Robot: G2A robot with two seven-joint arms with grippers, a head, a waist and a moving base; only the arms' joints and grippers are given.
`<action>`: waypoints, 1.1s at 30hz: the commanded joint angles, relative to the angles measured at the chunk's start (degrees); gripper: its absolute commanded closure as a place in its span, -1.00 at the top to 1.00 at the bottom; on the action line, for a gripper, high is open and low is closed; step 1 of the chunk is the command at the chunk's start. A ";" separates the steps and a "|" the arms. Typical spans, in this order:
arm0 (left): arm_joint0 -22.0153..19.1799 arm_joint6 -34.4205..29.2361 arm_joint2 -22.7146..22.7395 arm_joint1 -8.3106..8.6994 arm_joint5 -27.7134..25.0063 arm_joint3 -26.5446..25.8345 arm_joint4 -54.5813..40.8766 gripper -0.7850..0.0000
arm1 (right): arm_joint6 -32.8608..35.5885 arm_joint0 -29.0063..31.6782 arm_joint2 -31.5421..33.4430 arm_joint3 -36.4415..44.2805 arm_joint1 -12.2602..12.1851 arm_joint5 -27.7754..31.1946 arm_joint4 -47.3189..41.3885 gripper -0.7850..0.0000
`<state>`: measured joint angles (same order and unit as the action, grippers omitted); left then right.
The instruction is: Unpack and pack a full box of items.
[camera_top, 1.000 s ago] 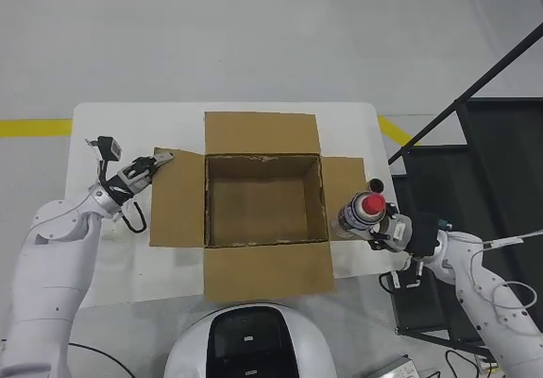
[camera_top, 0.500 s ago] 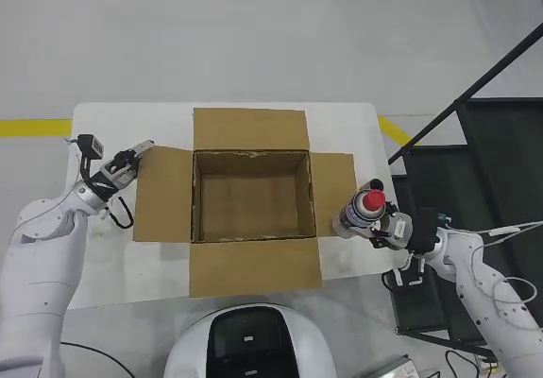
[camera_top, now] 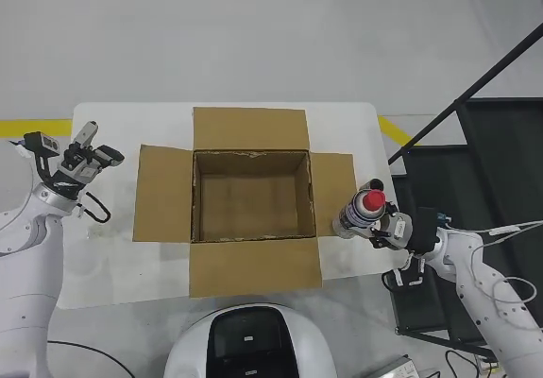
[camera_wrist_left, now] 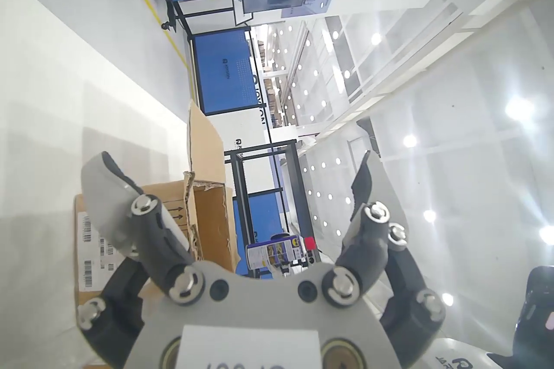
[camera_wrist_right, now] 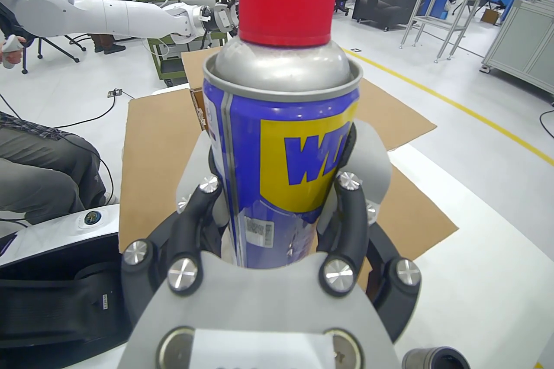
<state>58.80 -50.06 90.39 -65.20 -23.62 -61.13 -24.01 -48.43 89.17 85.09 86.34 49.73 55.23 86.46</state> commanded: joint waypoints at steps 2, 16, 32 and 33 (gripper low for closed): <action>0.00 -0.01 0.00 0.00 0.01 0.00 0.00 1.00 | 0.00 0.00 0.00 0.00 0.00 0.00 0.00 -1.00; 0.00 -0.01 0.00 0.00 0.01 0.00 0.00 1.00 | -1.59 4.09 4.57 -2.07 -0.78 -0.95 -11.72 -1.00; 0.00 -0.01 0.00 0.00 0.01 0.00 0.00 1.00 | -6.95 -1.12 -4.26 -20.15 -0.38 -6.31 -10.00 -1.00; 0.00 -0.01 0.00 0.00 0.01 0.00 0.00 1.00 | -6.95 -1.12 -4.26 -20.15 -0.38 -6.31 -10.00 -1.00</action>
<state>58.80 -50.07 90.39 -65.20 -23.61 -61.13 -24.01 -55.40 88.03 80.79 66.15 49.35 48.89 76.48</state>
